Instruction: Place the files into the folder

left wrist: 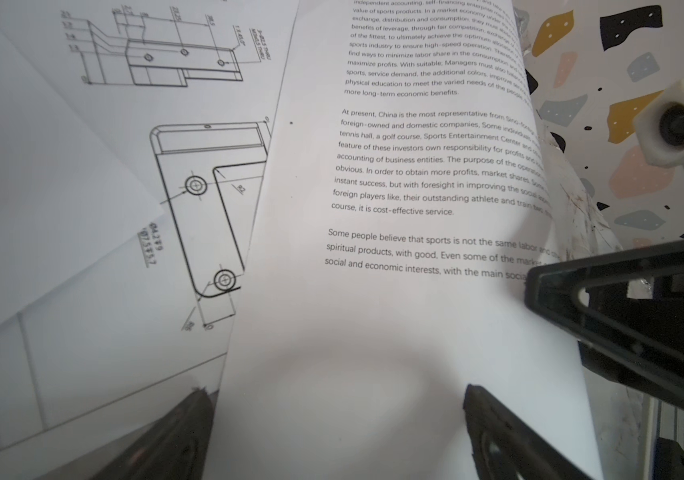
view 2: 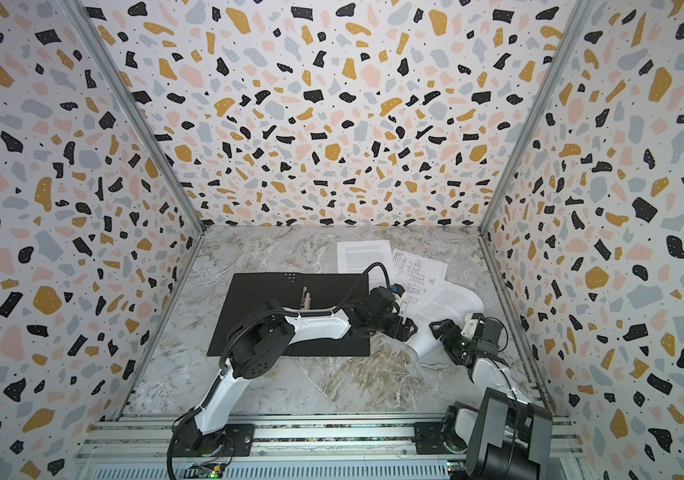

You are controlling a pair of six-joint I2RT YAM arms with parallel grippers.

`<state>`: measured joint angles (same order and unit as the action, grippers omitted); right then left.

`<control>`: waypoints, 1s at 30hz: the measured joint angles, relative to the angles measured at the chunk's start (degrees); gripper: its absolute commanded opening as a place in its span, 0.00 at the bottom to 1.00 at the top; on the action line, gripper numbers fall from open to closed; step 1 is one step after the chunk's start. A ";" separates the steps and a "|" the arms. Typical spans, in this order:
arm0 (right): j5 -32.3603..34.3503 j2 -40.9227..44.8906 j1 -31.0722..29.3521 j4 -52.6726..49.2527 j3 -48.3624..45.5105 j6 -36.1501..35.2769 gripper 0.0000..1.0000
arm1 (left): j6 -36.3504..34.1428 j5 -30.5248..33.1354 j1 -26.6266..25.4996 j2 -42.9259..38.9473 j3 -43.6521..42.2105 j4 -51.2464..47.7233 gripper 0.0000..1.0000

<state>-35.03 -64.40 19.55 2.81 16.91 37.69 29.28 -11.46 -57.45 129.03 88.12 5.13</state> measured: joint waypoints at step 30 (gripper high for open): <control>0.74 -0.50 0.00 -0.63 -0.52 0.61 0.59 | 16.81 -4.42 -0.76 -14.84 -17.57 10.97 0.98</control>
<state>-34.28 -64.90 19.55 2.17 16.38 38.30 46.09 -15.88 -58.22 114.19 70.54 16.10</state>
